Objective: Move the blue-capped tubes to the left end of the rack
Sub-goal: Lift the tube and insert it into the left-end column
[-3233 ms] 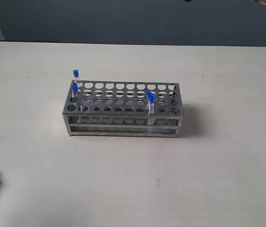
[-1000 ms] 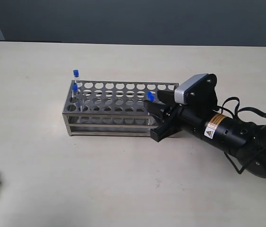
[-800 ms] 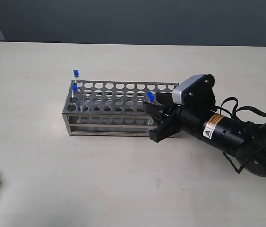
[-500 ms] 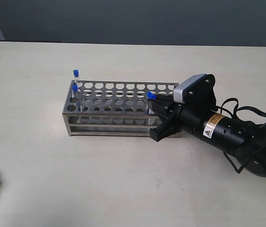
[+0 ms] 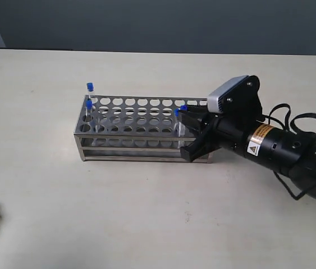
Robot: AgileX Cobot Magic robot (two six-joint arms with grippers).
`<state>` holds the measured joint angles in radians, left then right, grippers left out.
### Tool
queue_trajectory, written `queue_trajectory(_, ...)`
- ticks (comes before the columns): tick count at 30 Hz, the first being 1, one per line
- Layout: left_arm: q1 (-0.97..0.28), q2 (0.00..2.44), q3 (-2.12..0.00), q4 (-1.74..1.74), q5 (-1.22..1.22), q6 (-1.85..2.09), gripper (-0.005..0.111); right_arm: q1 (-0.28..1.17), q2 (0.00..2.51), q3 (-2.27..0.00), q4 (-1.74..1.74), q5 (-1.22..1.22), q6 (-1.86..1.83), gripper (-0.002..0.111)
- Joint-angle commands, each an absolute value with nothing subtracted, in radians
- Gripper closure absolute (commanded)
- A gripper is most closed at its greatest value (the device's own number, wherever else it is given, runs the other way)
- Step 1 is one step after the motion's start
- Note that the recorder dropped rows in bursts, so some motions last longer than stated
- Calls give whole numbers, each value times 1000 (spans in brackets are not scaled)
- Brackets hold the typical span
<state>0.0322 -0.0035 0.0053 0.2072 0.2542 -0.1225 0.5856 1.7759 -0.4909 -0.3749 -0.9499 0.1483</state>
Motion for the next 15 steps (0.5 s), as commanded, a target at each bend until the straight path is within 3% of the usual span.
queue_trajectory(1,28,0,0,202,246,-123,106,588,1671,-494,-382,-914,151,108)
queue_trajectory(9,28,0,0,202,246,-123,106,588,1527,-508,-389,-882,157,108)
queue_trajectory(15,28,0,0,202,246,-123,106,588,1545,-645,-525,-845,318,108)
